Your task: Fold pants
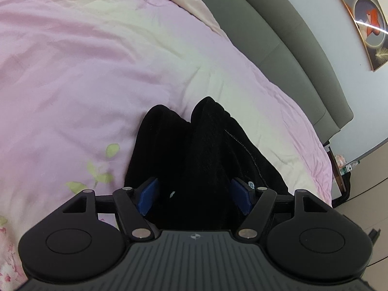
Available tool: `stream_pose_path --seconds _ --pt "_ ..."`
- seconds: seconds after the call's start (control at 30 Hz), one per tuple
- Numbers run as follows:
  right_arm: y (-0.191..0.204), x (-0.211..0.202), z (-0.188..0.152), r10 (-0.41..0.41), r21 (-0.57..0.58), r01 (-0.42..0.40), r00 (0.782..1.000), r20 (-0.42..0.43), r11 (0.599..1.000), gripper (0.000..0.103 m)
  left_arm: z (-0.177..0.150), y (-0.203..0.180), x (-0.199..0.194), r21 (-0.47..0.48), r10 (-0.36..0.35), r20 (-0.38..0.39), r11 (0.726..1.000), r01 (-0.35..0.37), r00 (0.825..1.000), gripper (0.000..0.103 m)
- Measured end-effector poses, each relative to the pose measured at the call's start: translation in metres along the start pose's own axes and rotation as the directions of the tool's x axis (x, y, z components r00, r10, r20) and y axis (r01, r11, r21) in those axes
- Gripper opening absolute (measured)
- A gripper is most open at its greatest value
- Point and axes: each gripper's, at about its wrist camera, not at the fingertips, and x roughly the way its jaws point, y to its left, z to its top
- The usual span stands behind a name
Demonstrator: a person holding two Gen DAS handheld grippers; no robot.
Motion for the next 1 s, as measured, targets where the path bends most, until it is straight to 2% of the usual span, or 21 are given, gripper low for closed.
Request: stream_pose_path --seconds 0.07,0.2,0.23,0.27,0.3,0.33,0.37,0.4,0.47,0.53,0.6,0.67,0.7,0.73,0.8,0.83,0.87,0.93,0.97,1.0 --pt "-0.011 -0.034 -0.021 0.043 -0.020 -0.042 0.998 0.035 0.999 0.044 0.001 -0.004 -0.002 0.060 0.001 0.011 0.998 -0.002 1.000 0.082" --pt "-0.026 -0.062 -0.060 0.112 -0.040 -0.109 0.990 0.086 0.993 0.046 0.014 -0.009 0.005 0.179 0.054 0.016 0.982 -0.055 0.998 0.082" --pt "-0.033 -0.066 -0.071 0.132 -0.025 -0.130 0.987 0.097 0.991 0.046 0.017 -0.009 0.009 0.200 0.042 -0.018 0.979 -0.037 0.999 0.082" --pt "-0.041 -0.068 -0.082 0.151 -0.004 -0.151 0.983 0.105 0.988 0.046 0.020 -0.009 0.018 0.217 0.009 -0.087 0.976 0.010 0.996 0.082" --pt "-0.048 -0.069 -0.094 0.157 0.030 -0.160 0.983 0.100 0.987 0.046 0.021 -0.008 0.028 0.219 -0.028 -0.181 0.973 0.068 0.983 0.075" --pt "-0.051 -0.065 -0.100 0.137 0.074 -0.142 0.988 0.070 0.987 0.046 0.020 -0.008 0.040 0.208 -0.042 -0.286 0.973 0.105 0.957 0.062" --pt "-0.050 -0.061 -0.102 0.137 0.105 -0.142 0.989 0.046 0.984 0.046 0.018 -0.012 0.045 0.235 -0.011 -0.331 0.967 0.094 0.944 0.058" --pt "-0.048 -0.058 -0.100 0.173 0.121 -0.177 0.984 0.037 0.977 0.046 0.015 -0.020 0.046 0.293 0.011 -0.345 0.951 0.096 0.938 0.049" --pt "-0.043 -0.056 -0.096 0.232 0.111 -0.235 0.972 0.047 0.966 0.046 0.009 -0.034 0.037 0.369 0.017 -0.330 0.923 0.113 0.944 0.038" --pt "-0.039 -0.053 -0.095 0.219 0.058 -0.222 0.974 0.053 0.973 0.046 0.004 -0.038 0.023 0.348 -0.011 -0.300 0.930 0.120 0.954 0.029" --pt "-0.042 -0.050 -0.095 0.193 0.044 -0.195 0.980 0.050 0.980 0.047 0.000 -0.036 0.000 0.271 -0.063 -0.249 0.954 0.132 0.967 0.026" --pt "-0.048 -0.048 -0.088 0.202 0.070 -0.206 0.978 0.058 0.976 0.047 -0.003 -0.027 -0.035 0.164 -0.144 -0.156 0.972 0.169 0.977 0.026" --pt "-0.050 -0.050 -0.087 0.210 0.079 -0.215 0.975 0.068 0.973 0.047 -0.006 -0.020 -0.051 0.130 -0.144 -0.108 0.979 0.158 0.984 0.026" --pt "-0.050 -0.055 -0.084 0.218 0.087 -0.225 0.973 0.083 0.971 0.047 -0.010 -0.014 -0.061 0.128 -0.105 -0.074 0.985 0.114 0.992 0.023" --pt "-0.054 -0.058 -0.080 0.229 0.107 -0.239 0.968 0.098 0.965 0.047 -0.017 0.000 -0.060 0.171 0.033 -0.056 0.985 -0.023 0.998 0.018" --pt "-0.057 -0.058 -0.079 0.233 0.121 -0.244 0.968 0.097 0.962 0.047 -0.019 0.011 -0.051 0.170 0.119 -0.065 0.980 -0.106 0.991 0.014" --pt "-0.056 -0.055 -0.074 0.232 0.134 -0.243 0.968 0.092 0.961 0.047 -0.020 0.029 -0.040 0.132 0.151 -0.103 0.982 -0.136 0.983 0.015" --pt "-0.055 -0.054 -0.074 0.219 0.130 -0.228 0.972 0.082 0.965 0.047 -0.022 0.059 -0.031 -0.036 0.104 -0.143 0.993 -0.110 0.984 0.025" --pt "-0.054 -0.056 -0.072 0.204 0.113 -0.212 0.976 0.080 0.971 0.047 -0.020 0.063 -0.033 -0.075 0.097 -0.134 0.991 -0.107 0.986 0.027" --pt "-0.051 -0.060 -0.073 0.186 0.090 -0.193 0.979 0.082 0.977 0.047 -0.020 0.059 -0.037 -0.066 0.109 -0.117 0.991 -0.117 0.987 0.029"
